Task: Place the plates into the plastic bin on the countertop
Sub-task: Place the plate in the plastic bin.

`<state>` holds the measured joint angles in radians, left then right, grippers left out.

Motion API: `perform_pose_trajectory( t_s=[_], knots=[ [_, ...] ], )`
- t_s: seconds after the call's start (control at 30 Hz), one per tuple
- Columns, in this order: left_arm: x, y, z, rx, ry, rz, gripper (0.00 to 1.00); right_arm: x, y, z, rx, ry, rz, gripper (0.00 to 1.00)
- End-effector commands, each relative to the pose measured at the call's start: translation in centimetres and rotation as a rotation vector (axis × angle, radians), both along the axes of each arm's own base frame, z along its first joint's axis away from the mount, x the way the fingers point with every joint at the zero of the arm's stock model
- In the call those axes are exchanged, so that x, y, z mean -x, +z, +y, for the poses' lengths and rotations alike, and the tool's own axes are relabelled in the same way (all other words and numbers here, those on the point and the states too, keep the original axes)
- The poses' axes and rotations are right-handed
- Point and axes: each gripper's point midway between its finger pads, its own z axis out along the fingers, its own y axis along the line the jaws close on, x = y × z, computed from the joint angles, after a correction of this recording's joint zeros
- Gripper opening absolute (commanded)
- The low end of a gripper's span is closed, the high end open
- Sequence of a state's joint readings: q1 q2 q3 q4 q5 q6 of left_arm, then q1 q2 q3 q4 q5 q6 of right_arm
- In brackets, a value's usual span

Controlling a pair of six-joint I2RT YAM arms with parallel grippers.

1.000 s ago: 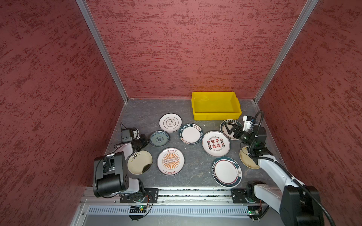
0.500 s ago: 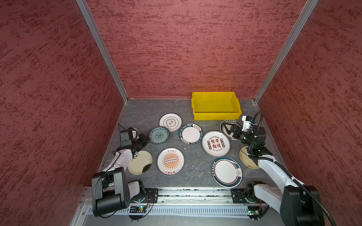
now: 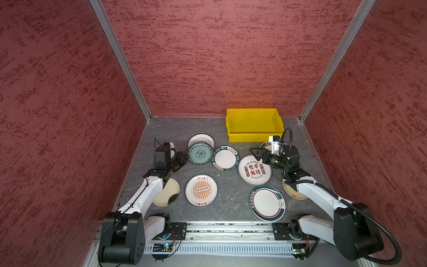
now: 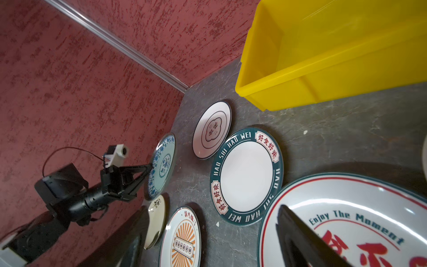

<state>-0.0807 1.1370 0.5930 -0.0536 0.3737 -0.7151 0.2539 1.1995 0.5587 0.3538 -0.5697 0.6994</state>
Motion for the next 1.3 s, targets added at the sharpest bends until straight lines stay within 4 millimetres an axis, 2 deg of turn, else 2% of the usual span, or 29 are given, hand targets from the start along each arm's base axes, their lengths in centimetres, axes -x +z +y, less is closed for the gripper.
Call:
perform_pose_trajectory(
  t_s=[0.0, 0.13, 0.3, 0.5, 0.7, 0.83, 0.9, 0.93, 1.03, 1.17, 1.27],
  knots=[
    [-2.1, 3.1, -1.8, 0.016, -0.004, -0.102, 0.0, -0.2, 2.8, 1.9, -0.065, 0.066, -0.055, 0.73],
    [-3.1, 4.0, -5.4, 0.029, -0.086, -0.13, 0.0, -0.4, 2.9, 3.7, -0.08, 0.119, -0.048, 0.63],
    [-3.8, 3.9, -9.2, 0.026, -0.169, -0.133, 0.0, -0.4, 3.3, 5.0, -0.09, 0.156, -0.071, 0.56],
    [-4.0, 3.4, -12.1, 0.073, -0.241, -0.164, 0.0, -1.0, 2.1, 5.6, -0.082, 0.169, -0.045, 0.49],
    [-3.9, 3.6, -14.6, 0.084, -0.298, -0.185, 0.0, -1.3, 1.5, 6.2, -0.085, 0.181, -0.035, 0.5],
    [-4.1, 4.1, -15.7, 0.1, -0.315, -0.21, 0.0, -1.8, 0.8, 6.2, -0.078, 0.171, -0.025, 0.47],
    [-4.2, 4.3, -16.2, 0.112, -0.323, -0.216, 0.0, -1.9, 1.3, 6.3, -0.089, 0.171, -0.039, 0.42],
    [-4.2, 4.2, -16.3, 0.113, -0.325, -0.214, 0.0, -2.2, 0.4, 6.4, -0.085, 0.172, -0.015, 0.4],
    [-4.2, 4.3, -16.6, 0.114, -0.333, -0.219, 0.0, -2.5, 0.2, 6.6, -0.088, 0.171, -0.002, 0.31],
    [-4.0, 4.0, -16.8, 0.11, -0.338, -0.213, 0.0, -2.8, -0.1, 6.5, -0.082, 0.157, 0.007, 0.1],
    [-3.8, 3.6, -16.7, 0.102, -0.333, -0.206, 0.0, -3.1, -0.5, 6.3, -0.07, 0.141, 0.02, 0.0]
  ],
)
